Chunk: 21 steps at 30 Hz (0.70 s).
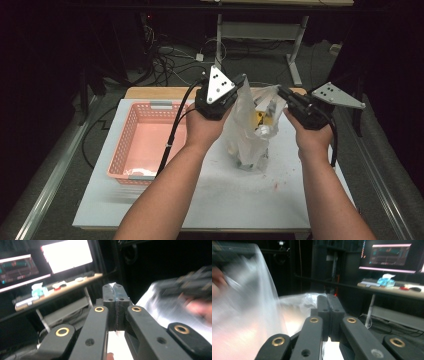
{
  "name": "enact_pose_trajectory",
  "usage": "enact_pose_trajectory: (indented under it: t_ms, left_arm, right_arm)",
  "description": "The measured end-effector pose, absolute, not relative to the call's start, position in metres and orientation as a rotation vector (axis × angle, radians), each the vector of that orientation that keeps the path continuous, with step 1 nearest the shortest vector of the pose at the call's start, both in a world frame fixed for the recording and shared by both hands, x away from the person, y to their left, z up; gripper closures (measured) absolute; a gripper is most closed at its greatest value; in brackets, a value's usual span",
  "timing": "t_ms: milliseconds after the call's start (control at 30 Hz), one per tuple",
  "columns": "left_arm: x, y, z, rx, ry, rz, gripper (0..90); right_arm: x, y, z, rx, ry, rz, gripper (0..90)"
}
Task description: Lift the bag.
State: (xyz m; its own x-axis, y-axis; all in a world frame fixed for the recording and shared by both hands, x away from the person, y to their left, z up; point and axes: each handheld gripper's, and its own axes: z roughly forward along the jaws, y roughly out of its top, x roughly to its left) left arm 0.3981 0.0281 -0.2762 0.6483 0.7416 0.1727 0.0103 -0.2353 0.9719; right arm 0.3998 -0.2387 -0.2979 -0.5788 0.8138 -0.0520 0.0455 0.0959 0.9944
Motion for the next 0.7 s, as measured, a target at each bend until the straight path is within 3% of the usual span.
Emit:
enact_pose_trajectory:
  t_ms: [333,533,700]
  left_arm:
    - [0.403,0.032,-0.306,1.732,0.684,0.688,86.4]
    - [0.386,0.052,-0.312,1.761,0.724,0.632,64.6]
    - [0.358,0.079,-0.323,1.759,0.734,0.614,56.4]
  right_arm:
    - [0.402,-0.247,-0.313,0.892,1.773,1.488,90.0]
    - [0.402,-0.249,-0.326,0.917,1.797,1.46,90.0]
    - [0.401,-0.255,-0.333,0.931,1.817,1.437,90.0]
